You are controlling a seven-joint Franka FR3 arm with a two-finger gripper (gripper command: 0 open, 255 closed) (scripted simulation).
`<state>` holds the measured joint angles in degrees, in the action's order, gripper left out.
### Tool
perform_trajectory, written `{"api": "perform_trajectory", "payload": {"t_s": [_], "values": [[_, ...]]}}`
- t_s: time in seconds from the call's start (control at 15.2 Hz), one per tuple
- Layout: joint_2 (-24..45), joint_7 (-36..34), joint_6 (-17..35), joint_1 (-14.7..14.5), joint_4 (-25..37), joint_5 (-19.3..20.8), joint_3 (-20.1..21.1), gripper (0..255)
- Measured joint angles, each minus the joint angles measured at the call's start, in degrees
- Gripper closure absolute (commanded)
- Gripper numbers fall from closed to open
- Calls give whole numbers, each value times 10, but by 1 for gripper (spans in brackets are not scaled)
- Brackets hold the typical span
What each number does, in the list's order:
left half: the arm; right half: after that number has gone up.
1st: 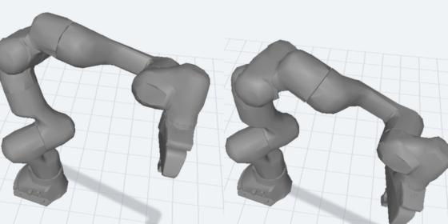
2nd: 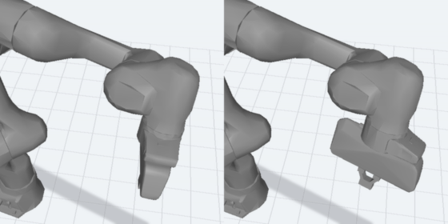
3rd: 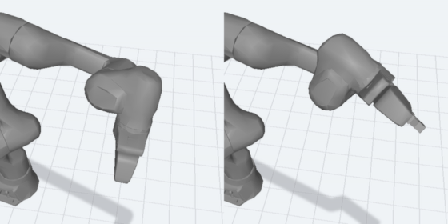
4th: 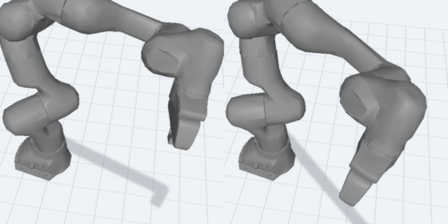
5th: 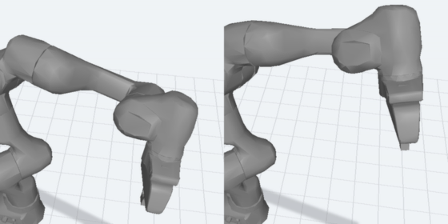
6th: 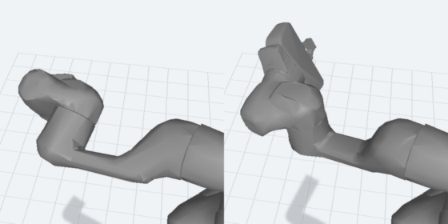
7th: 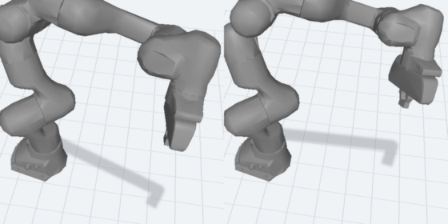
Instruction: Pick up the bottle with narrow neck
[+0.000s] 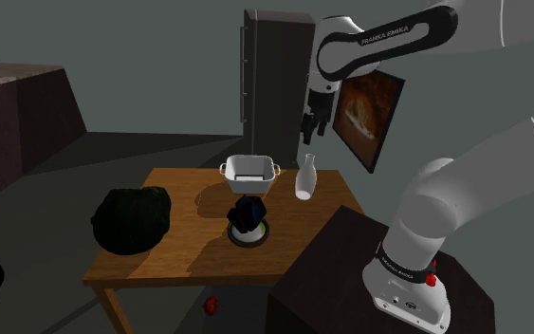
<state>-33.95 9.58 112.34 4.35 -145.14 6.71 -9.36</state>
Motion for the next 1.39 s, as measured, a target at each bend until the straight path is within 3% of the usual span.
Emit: {"api": "perform_trajectory", "payload": {"t_s": [0.66,1.06,1.39], "values": [[160,115,155,22,26,0,-103,0],[298,217,236,23,86,-68,-158,0],[413,321,272,45,156,-160,-175,0]]}}
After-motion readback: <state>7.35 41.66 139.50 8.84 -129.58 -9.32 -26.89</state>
